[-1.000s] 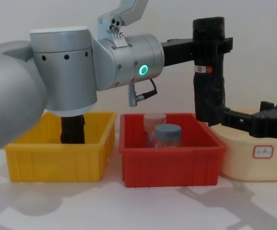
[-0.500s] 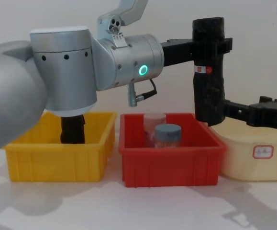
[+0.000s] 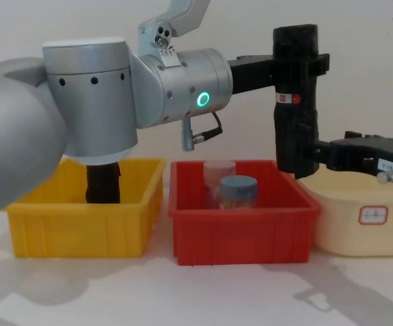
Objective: Pick up the garbage bag with the one hand and transfer it to the other hand.
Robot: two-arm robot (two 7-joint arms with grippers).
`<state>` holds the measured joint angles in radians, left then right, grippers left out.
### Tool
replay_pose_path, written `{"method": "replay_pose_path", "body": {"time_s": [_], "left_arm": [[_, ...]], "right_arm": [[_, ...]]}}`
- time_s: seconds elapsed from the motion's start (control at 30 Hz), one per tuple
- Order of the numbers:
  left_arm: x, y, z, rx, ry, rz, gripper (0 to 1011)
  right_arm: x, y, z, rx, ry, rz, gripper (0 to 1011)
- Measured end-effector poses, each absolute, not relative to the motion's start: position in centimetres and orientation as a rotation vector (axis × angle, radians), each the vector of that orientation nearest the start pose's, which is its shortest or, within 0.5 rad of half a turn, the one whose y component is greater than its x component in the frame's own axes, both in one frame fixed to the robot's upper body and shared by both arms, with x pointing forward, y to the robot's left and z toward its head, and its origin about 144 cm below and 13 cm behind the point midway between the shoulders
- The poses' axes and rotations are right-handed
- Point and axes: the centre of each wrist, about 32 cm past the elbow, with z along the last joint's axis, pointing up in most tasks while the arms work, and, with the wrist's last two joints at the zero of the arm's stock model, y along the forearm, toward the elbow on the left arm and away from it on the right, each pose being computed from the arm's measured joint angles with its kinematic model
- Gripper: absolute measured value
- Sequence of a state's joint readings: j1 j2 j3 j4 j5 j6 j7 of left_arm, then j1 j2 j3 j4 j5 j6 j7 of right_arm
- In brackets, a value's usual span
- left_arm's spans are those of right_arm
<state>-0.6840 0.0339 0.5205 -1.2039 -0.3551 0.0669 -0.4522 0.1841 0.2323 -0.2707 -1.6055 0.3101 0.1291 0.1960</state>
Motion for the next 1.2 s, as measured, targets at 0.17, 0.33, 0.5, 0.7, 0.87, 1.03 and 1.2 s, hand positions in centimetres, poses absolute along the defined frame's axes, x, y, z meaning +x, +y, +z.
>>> {"method": "replay_pose_path", "body": {"time_s": [0.17,0.33,0.5,0.7,0.87,1.03,1.2], "left_arm": [[60.0,9.0,128.4,-0.116,-0.11,0.635,456],[60.0,9.0,128.4,-0.116,-0.109,0.635,456],[60.0,9.0,128.4,-0.116,-0.11,0.635,456],[60.0,9.0,128.4,-0.116,-0.109,0.635,456],[60.0,9.0,128.4,-0.116,-0.109,0.635,456],[60.0,9.0,128.4,-0.116,-0.109,0.635,456],[60.0,9.0,128.4,-0.116,-0.109,0.635,456]], "right_arm": [[50.2,-20.5,120.3,0.043,0.015,-1.084,1000],[50.8,-20.2,120.2,0.042,0.021,-1.076,1000],[51.5,-19.9,120.2,0.044,0.024,-1.063,1000],[52.2,-19.5,120.2,0.047,0.024,-1.052,1000],[52.7,-19.2,120.4,0.048,0.025,-1.049,1000],[53.4,-18.9,120.6,0.038,0.038,-1.049,1000],[54.0,-18.6,120.8,0.028,0.05,-1.055,956]]}}
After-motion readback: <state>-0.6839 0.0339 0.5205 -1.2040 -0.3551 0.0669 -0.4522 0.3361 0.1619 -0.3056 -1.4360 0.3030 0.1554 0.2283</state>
